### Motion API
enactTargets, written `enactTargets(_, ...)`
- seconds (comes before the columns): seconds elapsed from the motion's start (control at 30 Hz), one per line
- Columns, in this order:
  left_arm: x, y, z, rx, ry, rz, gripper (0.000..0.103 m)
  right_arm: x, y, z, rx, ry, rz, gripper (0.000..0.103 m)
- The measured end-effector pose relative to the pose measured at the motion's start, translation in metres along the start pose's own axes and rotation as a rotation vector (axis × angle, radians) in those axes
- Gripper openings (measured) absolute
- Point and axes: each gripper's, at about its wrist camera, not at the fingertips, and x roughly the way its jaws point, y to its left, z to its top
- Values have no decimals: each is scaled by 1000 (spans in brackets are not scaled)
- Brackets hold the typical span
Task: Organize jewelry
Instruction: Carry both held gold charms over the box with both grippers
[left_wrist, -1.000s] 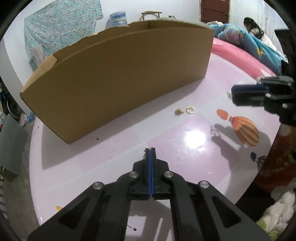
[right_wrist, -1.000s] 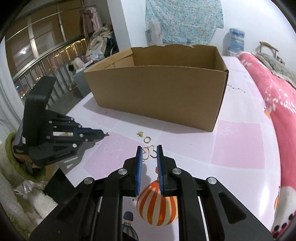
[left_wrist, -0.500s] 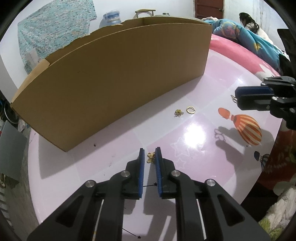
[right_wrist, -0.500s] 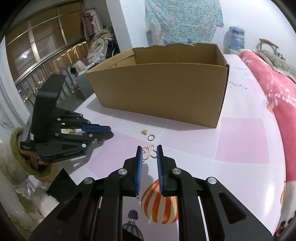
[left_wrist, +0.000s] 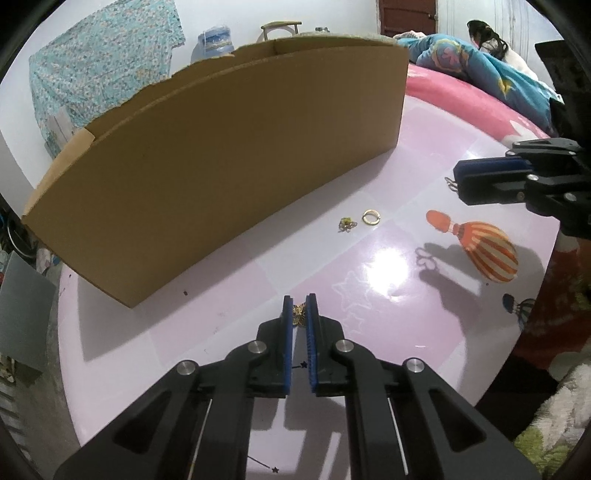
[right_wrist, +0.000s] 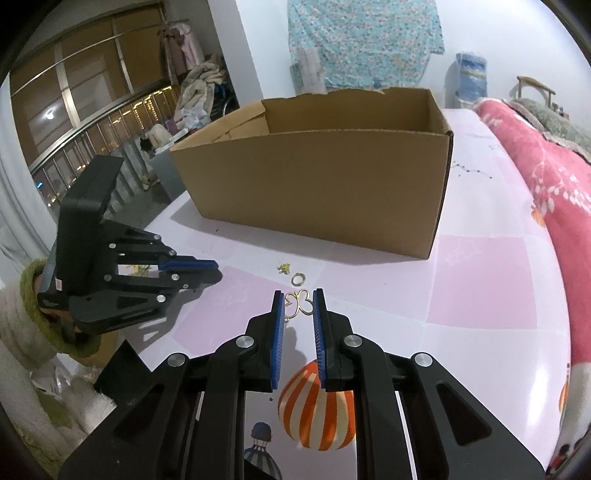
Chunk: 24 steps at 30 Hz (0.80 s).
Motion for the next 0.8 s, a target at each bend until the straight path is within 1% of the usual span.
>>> enactTargets(0.1,-16,-2,2,-7,-42,-1,6,-6,1,4,-6,-22,-4,13)
enactTargets(0.17,-30,1,6,-18,-77,-8,6,-14,3,11,-11,-53,-2,13)
enactTargets(0.23,-49,3,17,-28,-133,-12,6,-23,5,21,-25,-94,-1,13)
enactTargets(0.3,-66,7,28,-32,-189,-7,6,-32,9,35,-47,-149,2,13)
enactTargets(0.37,-87,13,44,-34,-268,-4,6,-36,12,53,-62,-195,2,13)
enactTargets(0.4,-91,14,48,-37,-286,-3,6,-37,13,61,-68,-215,-3,13)
enactTargets(0.43,-95,19,58,-44,-311,1,6,-36,14,72,-78,-237,-8,13)
enactTargets(0.47,-95,24,68,-49,-320,7,6,-33,13,82,-80,-251,-5,13)
enactTargets(0.57,-81,35,93,-77,-305,5,6,-19,5,104,-50,-256,19,13)
enactTargets(0.63,-64,47,111,-111,-267,-1,6,0,-3,119,-25,-226,-5,13)
enactTargets(0.73,-40,62,128,-143,-213,5,6,19,-11,133,0,-189,-24,13)
enactTargets(0.8,-29,66,134,-167,-186,-4,6,31,-15,142,2,-165,-63,13)
